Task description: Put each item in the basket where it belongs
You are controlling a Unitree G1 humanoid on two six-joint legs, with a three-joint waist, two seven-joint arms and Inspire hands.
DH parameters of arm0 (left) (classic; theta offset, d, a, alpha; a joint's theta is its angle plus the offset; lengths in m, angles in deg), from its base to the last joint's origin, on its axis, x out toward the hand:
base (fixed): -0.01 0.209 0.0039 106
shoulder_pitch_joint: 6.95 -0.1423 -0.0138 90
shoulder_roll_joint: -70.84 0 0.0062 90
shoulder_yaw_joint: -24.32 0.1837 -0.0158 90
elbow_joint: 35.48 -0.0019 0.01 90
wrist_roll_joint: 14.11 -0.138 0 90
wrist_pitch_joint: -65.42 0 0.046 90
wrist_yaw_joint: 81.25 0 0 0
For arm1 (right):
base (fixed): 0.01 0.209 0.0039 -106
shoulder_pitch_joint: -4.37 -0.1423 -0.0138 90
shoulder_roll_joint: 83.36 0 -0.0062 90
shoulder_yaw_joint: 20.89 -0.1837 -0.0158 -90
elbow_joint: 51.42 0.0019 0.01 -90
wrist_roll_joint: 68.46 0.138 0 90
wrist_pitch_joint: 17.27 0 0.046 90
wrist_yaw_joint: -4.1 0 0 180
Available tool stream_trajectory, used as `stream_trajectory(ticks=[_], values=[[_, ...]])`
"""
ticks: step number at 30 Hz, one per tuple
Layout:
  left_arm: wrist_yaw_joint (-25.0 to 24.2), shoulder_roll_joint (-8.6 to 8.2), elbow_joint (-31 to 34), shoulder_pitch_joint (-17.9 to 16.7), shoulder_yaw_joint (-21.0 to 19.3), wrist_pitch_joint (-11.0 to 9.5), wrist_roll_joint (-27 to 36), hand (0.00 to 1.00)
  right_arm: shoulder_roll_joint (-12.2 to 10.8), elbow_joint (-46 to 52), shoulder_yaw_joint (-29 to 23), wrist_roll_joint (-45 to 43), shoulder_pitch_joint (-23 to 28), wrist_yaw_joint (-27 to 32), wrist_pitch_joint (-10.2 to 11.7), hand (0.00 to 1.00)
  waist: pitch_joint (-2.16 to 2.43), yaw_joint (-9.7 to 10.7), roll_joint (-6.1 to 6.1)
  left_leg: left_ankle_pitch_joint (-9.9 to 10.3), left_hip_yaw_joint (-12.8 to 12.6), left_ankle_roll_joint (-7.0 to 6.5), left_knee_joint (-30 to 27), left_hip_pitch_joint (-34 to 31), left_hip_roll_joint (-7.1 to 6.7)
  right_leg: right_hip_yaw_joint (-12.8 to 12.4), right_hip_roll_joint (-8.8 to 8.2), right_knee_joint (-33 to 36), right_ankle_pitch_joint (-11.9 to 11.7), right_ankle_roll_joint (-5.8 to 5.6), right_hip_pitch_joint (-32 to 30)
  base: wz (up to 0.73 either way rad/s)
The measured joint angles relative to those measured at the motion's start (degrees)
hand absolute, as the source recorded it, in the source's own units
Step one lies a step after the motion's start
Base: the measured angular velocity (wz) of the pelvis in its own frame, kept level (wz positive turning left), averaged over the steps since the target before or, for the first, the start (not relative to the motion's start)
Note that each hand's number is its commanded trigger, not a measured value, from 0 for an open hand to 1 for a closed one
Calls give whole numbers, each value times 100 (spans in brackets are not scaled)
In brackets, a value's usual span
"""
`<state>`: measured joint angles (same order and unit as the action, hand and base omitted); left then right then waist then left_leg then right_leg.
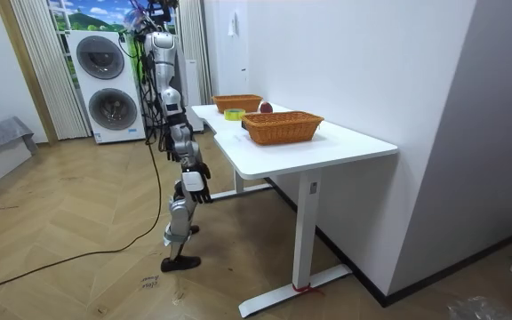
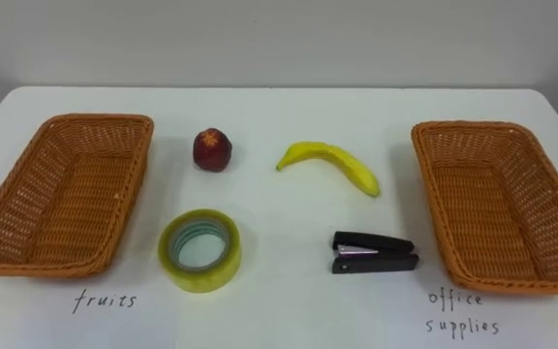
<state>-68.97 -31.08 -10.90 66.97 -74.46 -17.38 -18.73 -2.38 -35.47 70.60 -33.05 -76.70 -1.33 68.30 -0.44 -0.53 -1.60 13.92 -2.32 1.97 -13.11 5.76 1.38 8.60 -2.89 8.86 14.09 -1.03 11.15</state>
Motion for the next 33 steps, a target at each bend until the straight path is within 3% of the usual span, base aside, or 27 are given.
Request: stream_trajectory(ticks=[13,22,30,33], values=[[-65,-1,-45,3,8,183,-10,0,4,-15,-61,2,-37,353,-66,0,-6,13,104,2,5,-2,37,-18,9,-12,7,69,-2,0,-19,0],[-45,-1,-24,28,7,339,-8,0,-6,-38,-87,242,-76,631,-195,0,10,48,107,1,-67,-2,34,-10,4,-56,2,-11,-3,-1,-18,-2],[-37,-1,40,-23,-122,417,34,0,-80,-105,-637,1100,79,833,-321,0,20,185,98,0,-86,-2,100,113,4,-33,0,-9,-3,-1,55,1],[-8,3,82,-19,-262,386,73,0,-78,-153,-1180,1696,212,1122,-360,0,26,255,87,2,-148,-3,83,91,11,-78,-1,9,-3,-1,12,-10]])
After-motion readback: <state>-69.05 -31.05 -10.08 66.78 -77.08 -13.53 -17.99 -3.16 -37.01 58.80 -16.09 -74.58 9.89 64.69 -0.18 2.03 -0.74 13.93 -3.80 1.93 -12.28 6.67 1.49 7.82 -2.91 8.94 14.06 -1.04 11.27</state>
